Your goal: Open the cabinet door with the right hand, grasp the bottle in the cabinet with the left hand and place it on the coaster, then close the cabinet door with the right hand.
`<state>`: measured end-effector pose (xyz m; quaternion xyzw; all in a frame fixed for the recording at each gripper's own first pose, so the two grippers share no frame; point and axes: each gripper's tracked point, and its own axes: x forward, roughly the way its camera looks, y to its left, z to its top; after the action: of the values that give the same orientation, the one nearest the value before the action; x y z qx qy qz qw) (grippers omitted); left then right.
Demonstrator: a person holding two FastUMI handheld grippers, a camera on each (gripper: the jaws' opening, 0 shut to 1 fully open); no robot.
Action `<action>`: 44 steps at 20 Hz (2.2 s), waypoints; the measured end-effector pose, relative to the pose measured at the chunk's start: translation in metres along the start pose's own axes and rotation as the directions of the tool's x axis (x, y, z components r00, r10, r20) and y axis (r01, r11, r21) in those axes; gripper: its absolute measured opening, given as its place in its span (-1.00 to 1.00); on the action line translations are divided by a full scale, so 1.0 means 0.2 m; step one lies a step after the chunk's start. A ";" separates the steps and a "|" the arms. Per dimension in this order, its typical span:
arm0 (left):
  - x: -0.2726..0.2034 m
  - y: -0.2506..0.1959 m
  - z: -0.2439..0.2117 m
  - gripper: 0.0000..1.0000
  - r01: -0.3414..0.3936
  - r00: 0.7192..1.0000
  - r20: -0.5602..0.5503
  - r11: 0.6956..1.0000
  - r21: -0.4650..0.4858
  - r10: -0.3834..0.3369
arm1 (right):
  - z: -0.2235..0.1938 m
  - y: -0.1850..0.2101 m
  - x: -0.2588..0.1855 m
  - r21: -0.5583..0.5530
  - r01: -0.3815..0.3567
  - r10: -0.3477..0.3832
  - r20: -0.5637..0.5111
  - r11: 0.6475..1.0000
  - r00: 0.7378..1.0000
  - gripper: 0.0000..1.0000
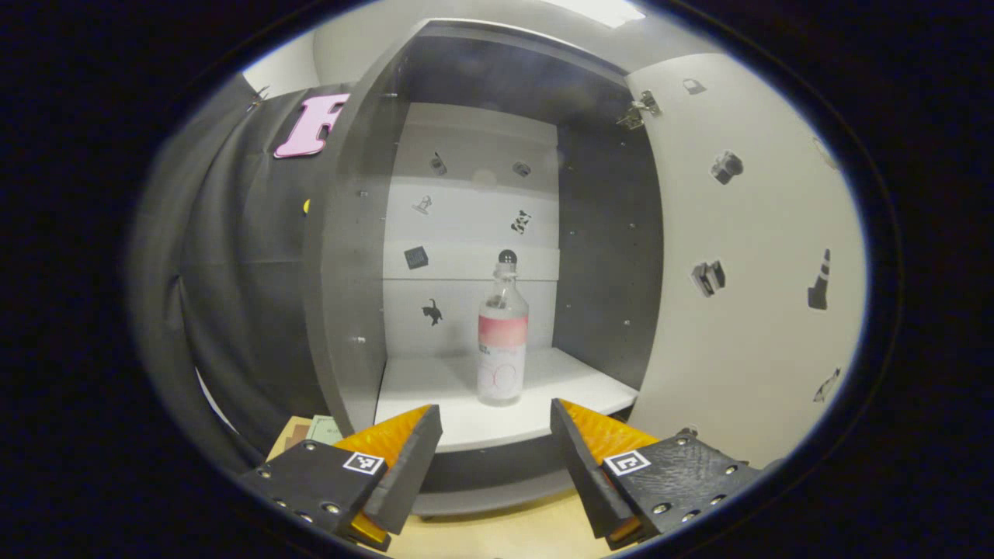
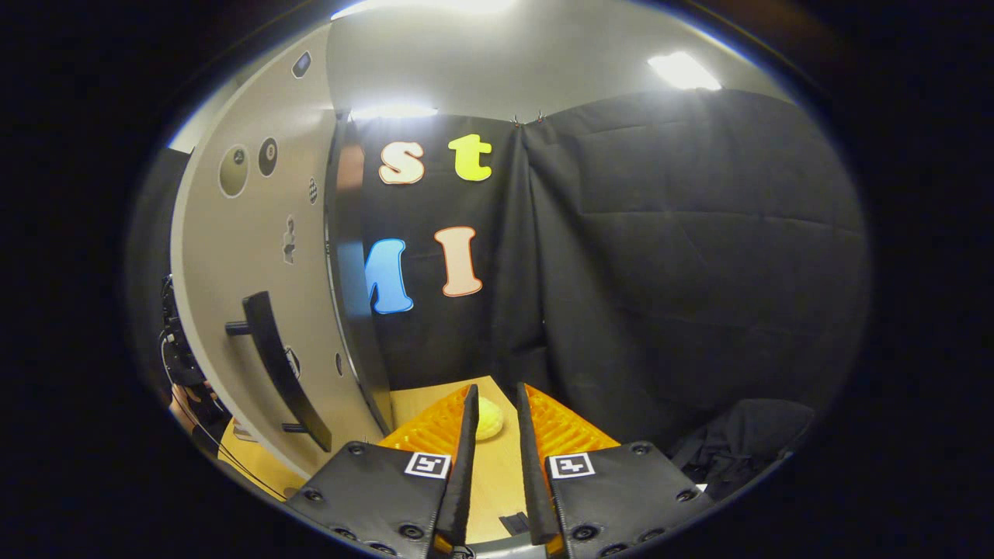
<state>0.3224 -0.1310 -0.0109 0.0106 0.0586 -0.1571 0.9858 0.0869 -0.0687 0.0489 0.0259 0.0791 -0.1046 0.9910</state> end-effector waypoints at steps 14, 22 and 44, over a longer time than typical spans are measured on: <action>0.63 0.01 0.33 0.73 0.038 0.996 0.082 0.999 0.018 -0.039 | 0.05 -0.06 0.37 0.037 0.005 -0.007 0.046 0.999 0.999 1.00; 0.83 -0.03 0.33 0.72 0.070 0.993 0.096 0.996 0.058 -0.075 | 0.07 -0.07 0.44 0.040 0.000 -0.003 0.070 0.999 0.998 1.00; 0.83 -0.08 0.13 0.48 0.082 0.996 0.018 0.996 0.034 -0.083 | 0.00 0.01 0.68 0.041 -0.099 0.098 0.033 0.994 0.995 0.97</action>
<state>0.4765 -0.1980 -0.0054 0.0232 0.0466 -0.1987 0.9787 0.2178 -0.0951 0.0277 0.0491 0.0601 -0.0577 0.9953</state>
